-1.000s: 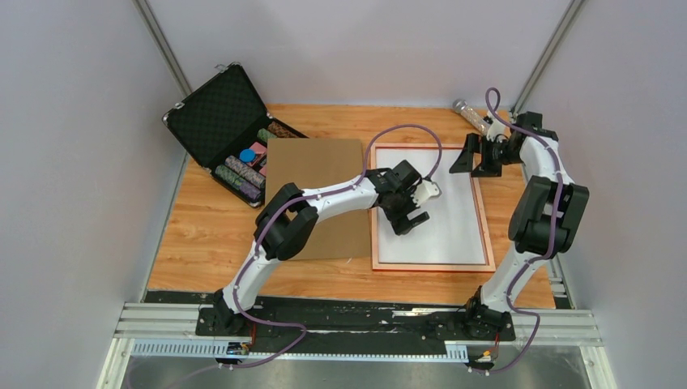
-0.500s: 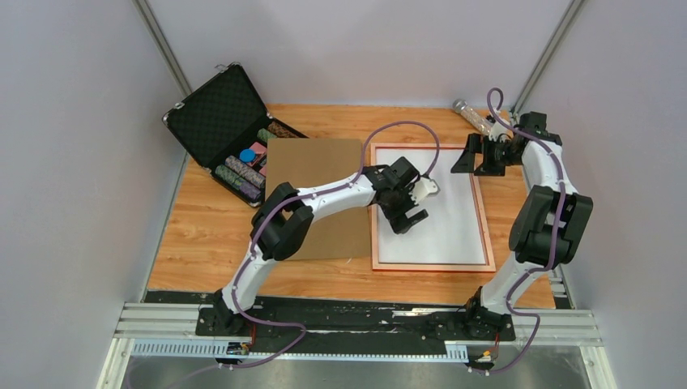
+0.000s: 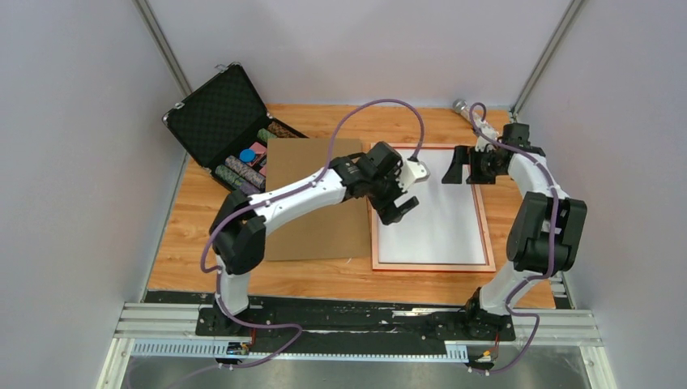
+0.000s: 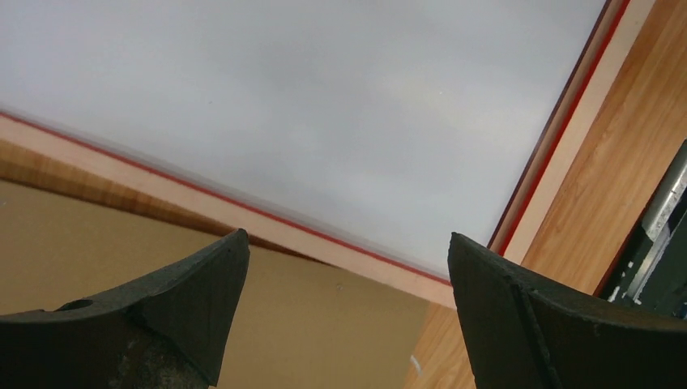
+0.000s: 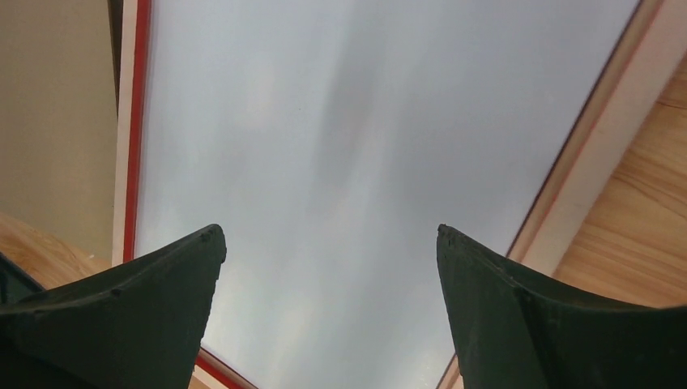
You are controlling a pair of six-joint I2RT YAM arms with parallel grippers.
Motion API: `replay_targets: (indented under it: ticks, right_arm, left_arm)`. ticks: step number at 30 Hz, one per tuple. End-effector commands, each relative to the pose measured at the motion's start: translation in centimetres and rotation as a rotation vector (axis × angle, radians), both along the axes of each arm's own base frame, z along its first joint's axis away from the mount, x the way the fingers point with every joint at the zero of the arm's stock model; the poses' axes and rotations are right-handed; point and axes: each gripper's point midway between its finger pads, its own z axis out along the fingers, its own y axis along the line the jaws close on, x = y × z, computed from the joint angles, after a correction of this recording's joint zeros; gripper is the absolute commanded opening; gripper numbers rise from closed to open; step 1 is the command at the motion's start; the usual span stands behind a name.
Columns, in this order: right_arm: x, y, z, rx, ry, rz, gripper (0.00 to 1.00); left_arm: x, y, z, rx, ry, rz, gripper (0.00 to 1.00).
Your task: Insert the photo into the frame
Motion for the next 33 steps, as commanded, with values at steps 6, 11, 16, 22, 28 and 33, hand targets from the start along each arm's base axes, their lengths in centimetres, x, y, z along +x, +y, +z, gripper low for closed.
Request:
replay_targets:
  ticks: [6, 11, 16, 22, 28, 33]
  right_arm:
    - [1.4, 5.7, -0.4, -0.069, -0.129, 0.152, 1.00]
    - [2.1, 7.3, -2.3, -0.081, -0.102, 0.180, 1.00]
    - [2.7, 8.4, -4.2, -0.120, -0.077, 0.194, 0.99]
    - [2.9, 8.8, -5.7, -0.151, -0.047, 0.200, 0.99]
    - [3.1, 8.2, -6.2, -0.187, -0.043, 0.187, 0.99]
    - [3.0, 8.0, -6.7, -0.201, -0.033, 0.183, 0.99]
  left_arm:
    - [3.3, 11.1, 4.7, 0.034, -0.115, 0.183, 1.00]
    - [4.5, 17.6, 5.9, 0.058, -0.148, 0.301, 1.00]
    - [5.1, 22.4, 6.4, 0.068, -0.168, 0.402, 1.00]
    - [5.5, 26.5, 7.0, 0.060, -0.182, 0.504, 1.00]
    - [5.8, 28.8, 7.4, 0.060, -0.194, 0.557, 1.00]
    - [5.8, 29.7, 6.9, 0.062, -0.184, 0.582, 1.00]
